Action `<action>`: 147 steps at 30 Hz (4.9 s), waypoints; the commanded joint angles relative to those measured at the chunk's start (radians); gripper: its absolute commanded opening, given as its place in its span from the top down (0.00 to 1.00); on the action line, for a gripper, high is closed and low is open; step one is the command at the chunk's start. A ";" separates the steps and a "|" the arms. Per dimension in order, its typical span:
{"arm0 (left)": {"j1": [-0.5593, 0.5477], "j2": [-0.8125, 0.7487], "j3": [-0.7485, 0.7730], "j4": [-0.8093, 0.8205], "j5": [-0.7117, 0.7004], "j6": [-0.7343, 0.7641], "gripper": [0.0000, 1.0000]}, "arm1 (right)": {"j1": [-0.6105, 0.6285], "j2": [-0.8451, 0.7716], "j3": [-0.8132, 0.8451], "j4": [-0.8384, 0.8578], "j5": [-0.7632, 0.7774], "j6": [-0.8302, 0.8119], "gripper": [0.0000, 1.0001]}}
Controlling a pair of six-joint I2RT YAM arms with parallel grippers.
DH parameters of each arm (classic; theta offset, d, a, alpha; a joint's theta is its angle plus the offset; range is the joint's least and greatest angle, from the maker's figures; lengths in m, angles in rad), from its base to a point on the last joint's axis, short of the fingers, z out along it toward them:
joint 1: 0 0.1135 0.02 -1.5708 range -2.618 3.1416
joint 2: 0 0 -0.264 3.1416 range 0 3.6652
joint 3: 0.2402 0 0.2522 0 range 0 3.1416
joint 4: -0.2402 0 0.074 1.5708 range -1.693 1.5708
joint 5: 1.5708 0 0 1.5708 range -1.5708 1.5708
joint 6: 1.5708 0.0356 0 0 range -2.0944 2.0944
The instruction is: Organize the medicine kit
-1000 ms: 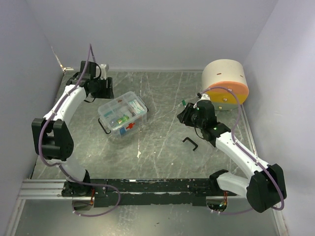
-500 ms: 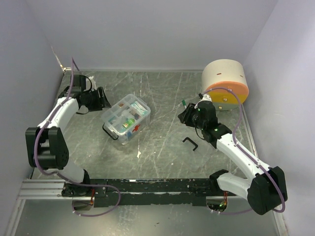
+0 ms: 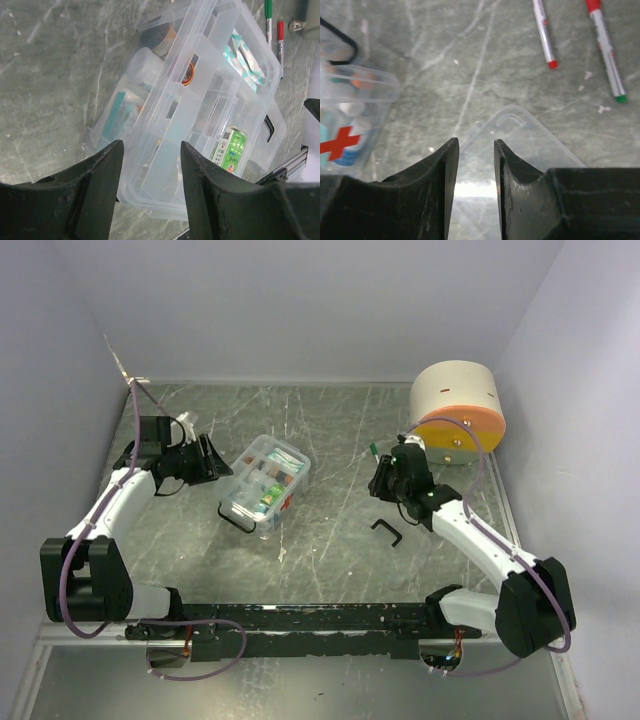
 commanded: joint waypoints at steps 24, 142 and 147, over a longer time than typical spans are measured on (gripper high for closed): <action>-0.012 -0.088 -0.149 0.064 0.160 -0.004 0.40 | -0.208 0.277 -0.040 -0.089 -0.061 -0.049 0.19; -0.951 0.540 0.263 0.275 -0.453 -0.215 0.43 | -0.052 0.169 -0.122 -0.218 -0.051 0.069 0.48; -0.944 0.510 0.289 0.275 -0.379 -0.201 0.39 | -0.052 0.061 -0.128 -0.209 -0.030 0.101 0.49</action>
